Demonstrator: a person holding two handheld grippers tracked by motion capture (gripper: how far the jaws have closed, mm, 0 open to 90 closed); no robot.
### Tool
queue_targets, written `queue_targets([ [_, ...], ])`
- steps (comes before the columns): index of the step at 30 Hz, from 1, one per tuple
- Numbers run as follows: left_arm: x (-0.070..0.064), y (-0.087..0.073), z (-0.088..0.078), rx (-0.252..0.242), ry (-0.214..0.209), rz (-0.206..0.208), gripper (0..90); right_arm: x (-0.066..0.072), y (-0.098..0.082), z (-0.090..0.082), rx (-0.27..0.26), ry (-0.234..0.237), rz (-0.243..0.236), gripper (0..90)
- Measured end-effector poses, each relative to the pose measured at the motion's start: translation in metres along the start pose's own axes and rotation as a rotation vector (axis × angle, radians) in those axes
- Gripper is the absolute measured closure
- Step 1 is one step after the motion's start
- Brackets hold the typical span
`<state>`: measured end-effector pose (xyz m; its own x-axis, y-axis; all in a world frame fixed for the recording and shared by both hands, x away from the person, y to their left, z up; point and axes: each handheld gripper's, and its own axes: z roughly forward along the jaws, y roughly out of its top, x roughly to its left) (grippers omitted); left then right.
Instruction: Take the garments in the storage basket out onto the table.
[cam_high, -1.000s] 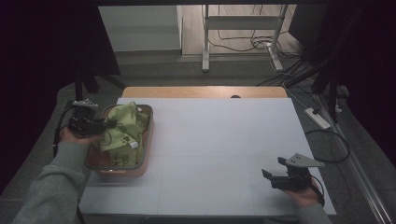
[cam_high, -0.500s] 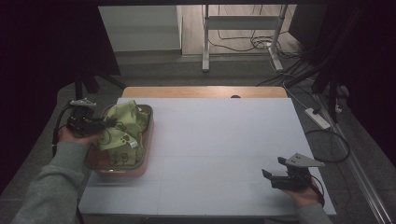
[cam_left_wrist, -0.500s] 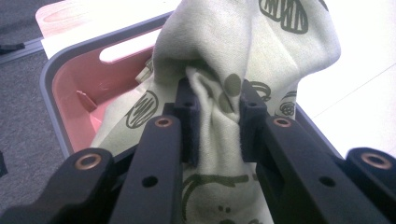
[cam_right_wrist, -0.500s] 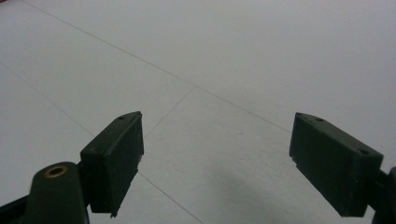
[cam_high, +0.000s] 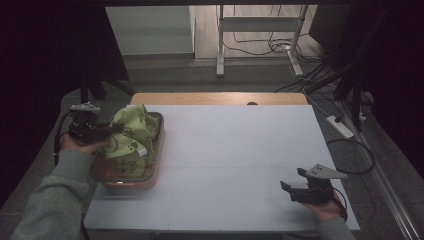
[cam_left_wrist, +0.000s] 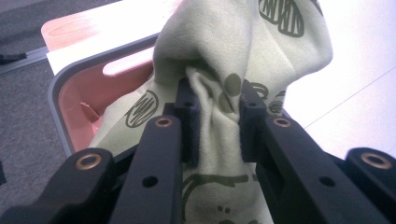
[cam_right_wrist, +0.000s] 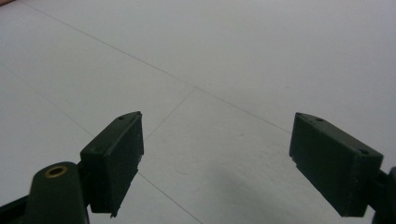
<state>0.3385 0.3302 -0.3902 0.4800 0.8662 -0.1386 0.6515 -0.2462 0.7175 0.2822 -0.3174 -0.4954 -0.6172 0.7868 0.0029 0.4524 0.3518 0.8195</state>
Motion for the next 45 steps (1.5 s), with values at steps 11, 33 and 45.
queue_targets([
  [11, -0.003, 0.004, -0.008, -0.052, -0.013, 0.005, 75.9, 0.0, 0.0, 0.0, 0.002, -0.002, -0.001, 18.4],
  [33, -0.012, 0.011, -0.014, -0.102, -0.035, 0.017, 76.0, 0.0, 0.0, 0.0, 0.002, -0.002, -0.002, 18.4],
  [45, -0.019, 0.025, -0.03, -0.138, -0.027, 0.041, 76.0, 0.0, 0.0, 0.0, 0.001, -0.003, -0.001, 18.4],
])
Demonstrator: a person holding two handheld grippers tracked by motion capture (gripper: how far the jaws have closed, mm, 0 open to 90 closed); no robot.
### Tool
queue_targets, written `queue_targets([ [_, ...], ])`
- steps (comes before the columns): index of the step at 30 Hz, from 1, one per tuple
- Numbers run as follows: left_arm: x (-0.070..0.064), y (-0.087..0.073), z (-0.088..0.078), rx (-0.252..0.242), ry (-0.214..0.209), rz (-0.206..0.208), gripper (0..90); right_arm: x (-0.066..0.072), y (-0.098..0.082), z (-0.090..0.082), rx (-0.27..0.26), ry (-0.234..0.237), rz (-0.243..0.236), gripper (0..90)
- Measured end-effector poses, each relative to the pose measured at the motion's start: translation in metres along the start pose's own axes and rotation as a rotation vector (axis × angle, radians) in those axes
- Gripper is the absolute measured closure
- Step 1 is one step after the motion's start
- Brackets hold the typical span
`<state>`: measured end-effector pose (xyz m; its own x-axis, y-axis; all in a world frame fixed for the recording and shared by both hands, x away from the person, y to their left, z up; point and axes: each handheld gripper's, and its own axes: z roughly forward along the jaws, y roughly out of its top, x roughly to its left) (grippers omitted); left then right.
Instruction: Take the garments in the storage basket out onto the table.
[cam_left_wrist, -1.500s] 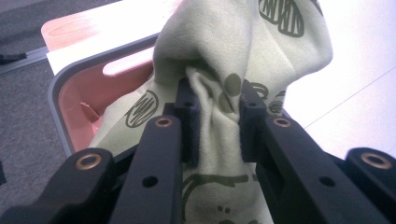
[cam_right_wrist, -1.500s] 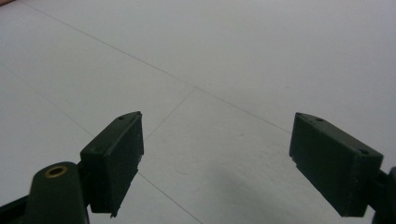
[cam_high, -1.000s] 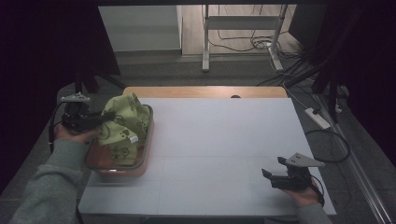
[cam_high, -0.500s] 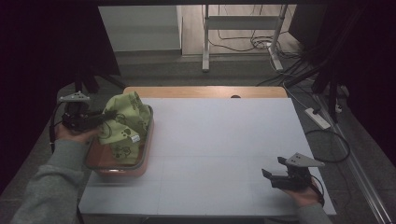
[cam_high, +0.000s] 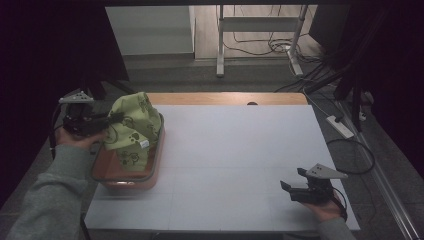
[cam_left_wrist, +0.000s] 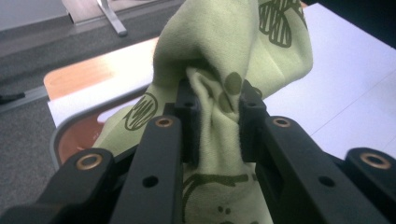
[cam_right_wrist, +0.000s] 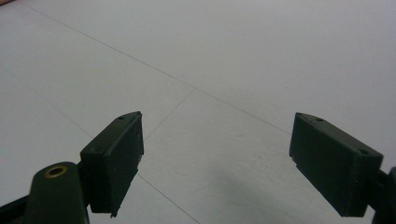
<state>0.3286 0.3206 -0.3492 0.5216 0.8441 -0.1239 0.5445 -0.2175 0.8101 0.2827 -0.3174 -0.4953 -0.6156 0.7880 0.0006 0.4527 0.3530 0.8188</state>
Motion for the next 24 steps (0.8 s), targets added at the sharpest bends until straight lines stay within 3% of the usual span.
queue_targets([
  [15, -0.008, 0.021, -0.012, -0.04, -0.003, 0.028, 76.2, 0.0, 0.0, 0.001, -0.001, 0.0, 0.0, 18.4],
  [24, -0.007, 0.034, -0.035, -0.093, 0.015, 0.032, 76.3, 0.001, 0.0, 0.002, -0.001, 0.0, -0.001, 18.4],
])
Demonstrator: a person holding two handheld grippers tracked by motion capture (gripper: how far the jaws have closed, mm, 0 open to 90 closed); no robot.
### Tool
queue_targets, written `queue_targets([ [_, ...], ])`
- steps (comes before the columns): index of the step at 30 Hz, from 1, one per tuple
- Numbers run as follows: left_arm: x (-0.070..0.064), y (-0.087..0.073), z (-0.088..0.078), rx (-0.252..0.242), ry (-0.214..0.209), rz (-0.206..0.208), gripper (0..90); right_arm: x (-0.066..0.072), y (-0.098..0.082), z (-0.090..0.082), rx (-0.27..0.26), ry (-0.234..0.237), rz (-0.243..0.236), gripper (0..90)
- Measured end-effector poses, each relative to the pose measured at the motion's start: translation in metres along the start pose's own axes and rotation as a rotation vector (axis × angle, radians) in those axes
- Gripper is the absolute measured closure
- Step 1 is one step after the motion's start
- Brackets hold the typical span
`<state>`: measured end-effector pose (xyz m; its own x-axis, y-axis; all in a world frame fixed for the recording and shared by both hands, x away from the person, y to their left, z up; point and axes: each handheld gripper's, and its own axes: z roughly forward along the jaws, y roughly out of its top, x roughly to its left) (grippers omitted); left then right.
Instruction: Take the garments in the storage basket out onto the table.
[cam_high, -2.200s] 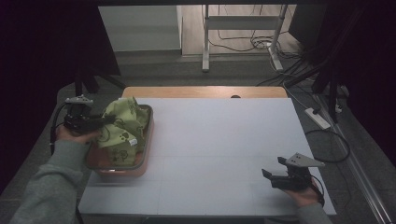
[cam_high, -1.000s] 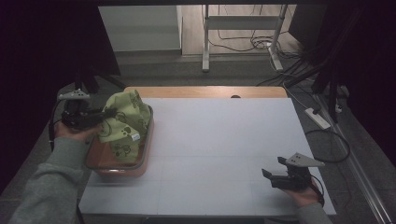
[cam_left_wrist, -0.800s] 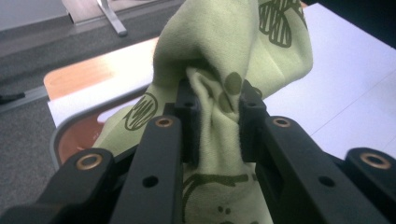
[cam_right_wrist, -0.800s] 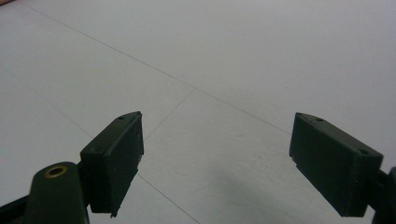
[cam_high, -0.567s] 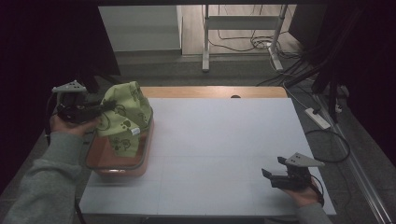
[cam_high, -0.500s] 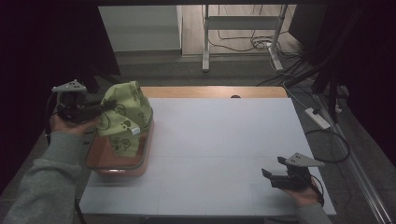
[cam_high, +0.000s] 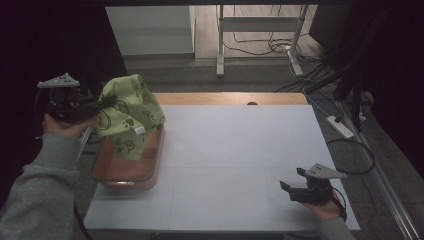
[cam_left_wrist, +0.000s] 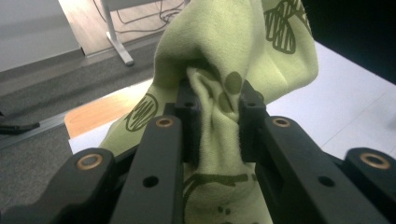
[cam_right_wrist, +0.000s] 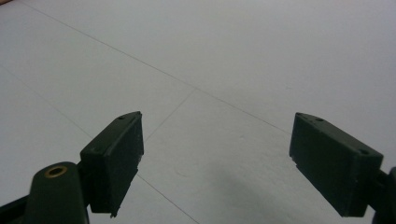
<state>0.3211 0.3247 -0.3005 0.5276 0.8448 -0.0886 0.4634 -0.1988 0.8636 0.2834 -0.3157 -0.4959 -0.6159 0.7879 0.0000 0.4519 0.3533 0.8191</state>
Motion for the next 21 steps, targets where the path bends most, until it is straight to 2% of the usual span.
queue_targets([
  [9, -0.003, 0.003, 0.001, -0.011, -0.01, 0.002, 76.3, 0.0, 0.0, 0.001, 0.004, 0.002, -0.003, 18.4],
  [16, -0.006, 0.013, -0.002, -0.04, -0.021, 0.004, 76.3, 0.0, 0.0, 0.001, 0.005, 0.002, -0.002, 18.4],
  [21, -0.009, 0.018, -0.001, -0.04, -0.027, 0.016, 76.3, 0.001, 0.0, 0.001, 0.006, 0.002, -0.002, 18.4],
])
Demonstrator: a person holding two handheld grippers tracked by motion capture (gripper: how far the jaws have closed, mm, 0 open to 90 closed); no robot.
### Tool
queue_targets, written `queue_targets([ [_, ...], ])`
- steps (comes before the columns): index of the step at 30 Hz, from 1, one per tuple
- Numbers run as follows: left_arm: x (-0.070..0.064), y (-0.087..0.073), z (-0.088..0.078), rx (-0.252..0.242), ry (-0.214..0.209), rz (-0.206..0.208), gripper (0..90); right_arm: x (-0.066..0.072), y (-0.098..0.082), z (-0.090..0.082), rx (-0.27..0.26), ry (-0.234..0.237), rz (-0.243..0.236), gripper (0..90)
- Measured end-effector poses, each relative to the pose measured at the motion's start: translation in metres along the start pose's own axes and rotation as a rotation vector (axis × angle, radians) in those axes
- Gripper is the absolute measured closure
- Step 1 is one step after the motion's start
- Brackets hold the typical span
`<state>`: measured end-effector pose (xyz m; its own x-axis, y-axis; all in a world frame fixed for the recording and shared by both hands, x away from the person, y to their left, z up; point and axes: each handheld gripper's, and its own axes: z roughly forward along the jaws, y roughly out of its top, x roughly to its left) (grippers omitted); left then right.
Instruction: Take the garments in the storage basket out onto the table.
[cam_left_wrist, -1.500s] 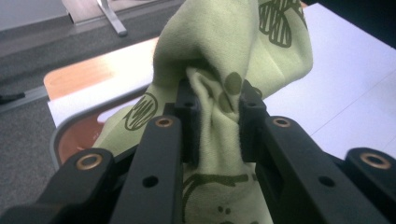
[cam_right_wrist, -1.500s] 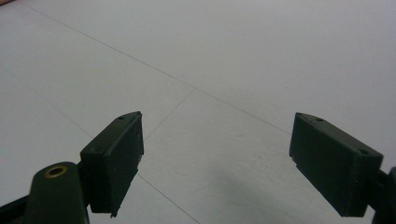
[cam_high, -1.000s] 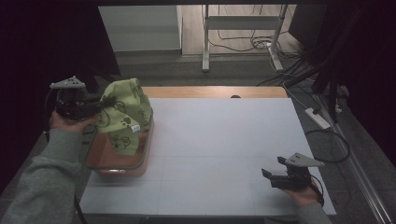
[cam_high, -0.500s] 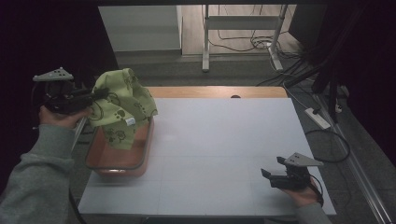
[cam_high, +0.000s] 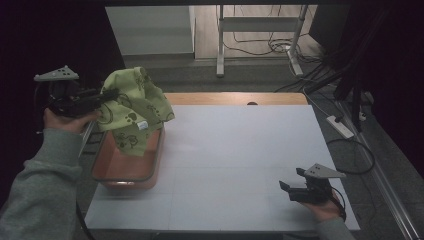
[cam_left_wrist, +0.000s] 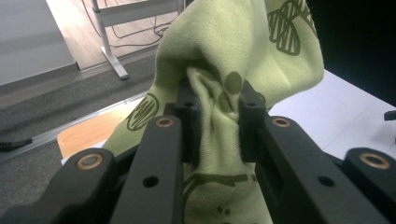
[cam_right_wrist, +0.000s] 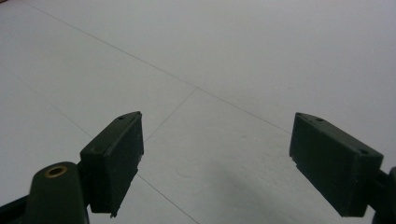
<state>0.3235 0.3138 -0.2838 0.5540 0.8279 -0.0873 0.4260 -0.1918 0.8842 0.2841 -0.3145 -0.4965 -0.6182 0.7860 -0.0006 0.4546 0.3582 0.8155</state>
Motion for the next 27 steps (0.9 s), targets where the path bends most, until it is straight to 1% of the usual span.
queue_targets([
  [8, -0.006, 0.005, 0.005, -0.003, -0.018, 0.01, 76.3, 0.0, 0.0, 0.0, 0.0, 0.0, 0.0, 18.4],
  [9, -0.008, 0.006, 0.007, -0.005, -0.026, 0.01, 76.3, 0.0, 0.0, 0.0, -0.001, 0.001, -0.001, 18.4],
  [10, -0.008, 0.006, 0.007, -0.005, -0.026, 0.01, 76.3, 0.0, 0.0, 0.0, -0.001, 0.001, -0.001, 18.4],
  [11, -0.01, 0.006, 0.01, -0.003, -0.038, 0.011, 76.3, 0.0, 0.0, 0.0, 0.0, 0.001, -0.001, 18.4],
  [12, -0.01, 0.006, 0.01, -0.003, -0.038, 0.011, 76.3, 0.0, 0.0, 0.0, 0.0, 0.001, 0.0, 18.4],
  [13, -0.013, 0.006, 0.013, -0.002, -0.05, 0.014, 76.3, 0.0, 0.0, 0.0, 0.0, 0.002, 0.001, 18.4],
  [14, -0.013, 0.006, 0.013, -0.002, -0.05, 0.014, 76.3, 0.0, 0.0, 0.0, 0.0, 0.002, 0.001, 18.4],
  [15, -0.016, 0.006, 0.017, 0.0, -0.061, 0.017, 76.3, 0.0, 0.0, 0.001, 0.001, 0.002, 0.002, 18.4],
  [17, -0.017, 0.006, 0.019, 0.002, -0.064, 0.019, 76.3, 0.0, 0.0, 0.001, 0.001, 0.004, 0.002, 18.4],
  [19, -0.021, 0.007, 0.027, 0.007, -0.078, 0.021, 76.3, 0.0, 0.0, 0.001, 0.001, 0.002, 0.0, 18.4],
  [20, -0.021, 0.007, 0.027, 0.007, -0.078, 0.021, 76.3, 0.0, 0.0, 0.001, 0.002, 0.002, 0.0, 18.4],
  [25, -0.03, 0.008, 0.041, 0.015, -0.107, 0.03, 76.3, 0.0, 0.0, 0.001, 0.002, 0.001, 0.0, 18.4],
  [26, -0.03, 0.008, 0.041, 0.015, -0.107, 0.03, 76.3, 0.0, 0.0, 0.001, 0.002, 0.001, 0.0, 18.4],
  [27, -0.033, 0.01, 0.045, 0.016, -0.115, 0.034, 76.3, 0.0, 0.0, 0.001, 0.002, 0.001, 0.002, 18.4],
])
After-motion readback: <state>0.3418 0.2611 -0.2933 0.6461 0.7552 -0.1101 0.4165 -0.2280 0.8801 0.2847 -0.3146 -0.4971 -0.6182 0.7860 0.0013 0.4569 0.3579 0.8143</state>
